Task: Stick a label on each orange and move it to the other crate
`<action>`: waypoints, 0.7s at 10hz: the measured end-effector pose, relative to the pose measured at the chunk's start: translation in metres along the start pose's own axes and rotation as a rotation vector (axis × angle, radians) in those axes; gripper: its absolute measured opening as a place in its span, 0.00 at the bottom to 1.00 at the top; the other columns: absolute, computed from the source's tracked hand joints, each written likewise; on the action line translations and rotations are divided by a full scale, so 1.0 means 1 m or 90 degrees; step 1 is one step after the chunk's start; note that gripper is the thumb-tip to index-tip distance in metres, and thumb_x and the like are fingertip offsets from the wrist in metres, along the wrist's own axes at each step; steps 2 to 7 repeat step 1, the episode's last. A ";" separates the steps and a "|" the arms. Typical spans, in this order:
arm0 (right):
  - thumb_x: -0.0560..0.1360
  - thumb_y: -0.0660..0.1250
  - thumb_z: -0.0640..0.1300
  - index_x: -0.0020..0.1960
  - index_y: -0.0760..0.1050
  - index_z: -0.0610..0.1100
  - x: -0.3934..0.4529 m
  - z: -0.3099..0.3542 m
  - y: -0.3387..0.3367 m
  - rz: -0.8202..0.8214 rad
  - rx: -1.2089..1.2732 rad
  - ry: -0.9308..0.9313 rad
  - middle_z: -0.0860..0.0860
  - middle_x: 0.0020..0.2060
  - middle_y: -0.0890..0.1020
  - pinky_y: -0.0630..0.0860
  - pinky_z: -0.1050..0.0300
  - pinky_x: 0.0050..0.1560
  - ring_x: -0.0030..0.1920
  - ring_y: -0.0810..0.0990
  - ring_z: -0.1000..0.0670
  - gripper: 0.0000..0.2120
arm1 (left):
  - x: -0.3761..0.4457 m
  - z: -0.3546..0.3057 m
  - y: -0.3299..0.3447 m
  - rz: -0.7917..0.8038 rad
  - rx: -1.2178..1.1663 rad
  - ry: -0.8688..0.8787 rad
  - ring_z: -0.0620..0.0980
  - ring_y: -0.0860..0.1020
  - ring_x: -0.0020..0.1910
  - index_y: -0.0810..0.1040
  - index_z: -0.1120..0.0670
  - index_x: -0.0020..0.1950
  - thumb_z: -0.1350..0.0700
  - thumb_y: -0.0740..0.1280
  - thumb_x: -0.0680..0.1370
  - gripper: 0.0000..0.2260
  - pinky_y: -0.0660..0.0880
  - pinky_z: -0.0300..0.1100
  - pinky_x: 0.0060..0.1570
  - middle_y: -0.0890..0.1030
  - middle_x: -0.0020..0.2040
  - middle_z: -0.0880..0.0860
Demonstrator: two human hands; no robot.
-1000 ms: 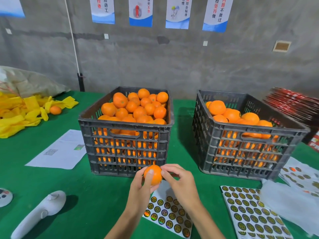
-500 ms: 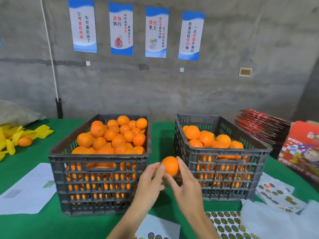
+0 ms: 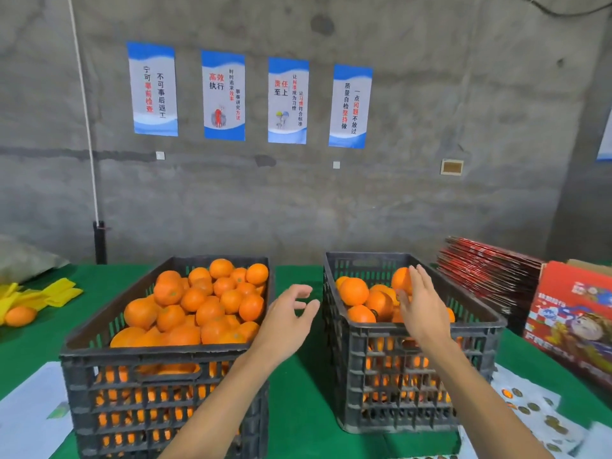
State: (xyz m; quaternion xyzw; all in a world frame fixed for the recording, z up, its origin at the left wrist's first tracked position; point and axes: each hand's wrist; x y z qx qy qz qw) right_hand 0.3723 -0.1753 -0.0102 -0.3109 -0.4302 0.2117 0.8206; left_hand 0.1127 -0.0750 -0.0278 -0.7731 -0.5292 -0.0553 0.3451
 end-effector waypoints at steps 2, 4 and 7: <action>0.84 0.61 0.46 0.79 0.63 0.42 -0.003 -0.001 0.003 -0.041 -0.007 0.006 0.49 0.81 0.59 0.76 0.46 0.58 0.71 0.74 0.41 0.25 | 0.003 0.002 0.000 -0.026 -0.005 -0.005 0.38 0.77 0.60 0.74 0.45 0.70 0.46 0.66 0.83 0.16 0.78 0.42 0.62 0.77 0.67 0.41; 0.84 0.61 0.46 0.79 0.63 0.42 -0.003 -0.001 0.003 -0.041 -0.007 0.006 0.49 0.81 0.59 0.76 0.46 0.58 0.71 0.74 0.41 0.25 | 0.003 0.002 0.000 -0.026 -0.005 -0.005 0.38 0.77 0.60 0.74 0.45 0.70 0.46 0.66 0.83 0.16 0.78 0.42 0.62 0.77 0.67 0.41; 0.84 0.61 0.46 0.79 0.63 0.42 -0.003 -0.001 0.003 -0.041 -0.007 0.006 0.49 0.81 0.59 0.76 0.46 0.58 0.71 0.74 0.41 0.25 | 0.003 0.002 0.000 -0.026 -0.005 -0.005 0.38 0.77 0.60 0.74 0.45 0.70 0.46 0.66 0.83 0.16 0.78 0.42 0.62 0.77 0.67 0.41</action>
Point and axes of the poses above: each hand's wrist, its own x-axis towards the middle knuckle, its own y-axis out of the palm, z = x × y
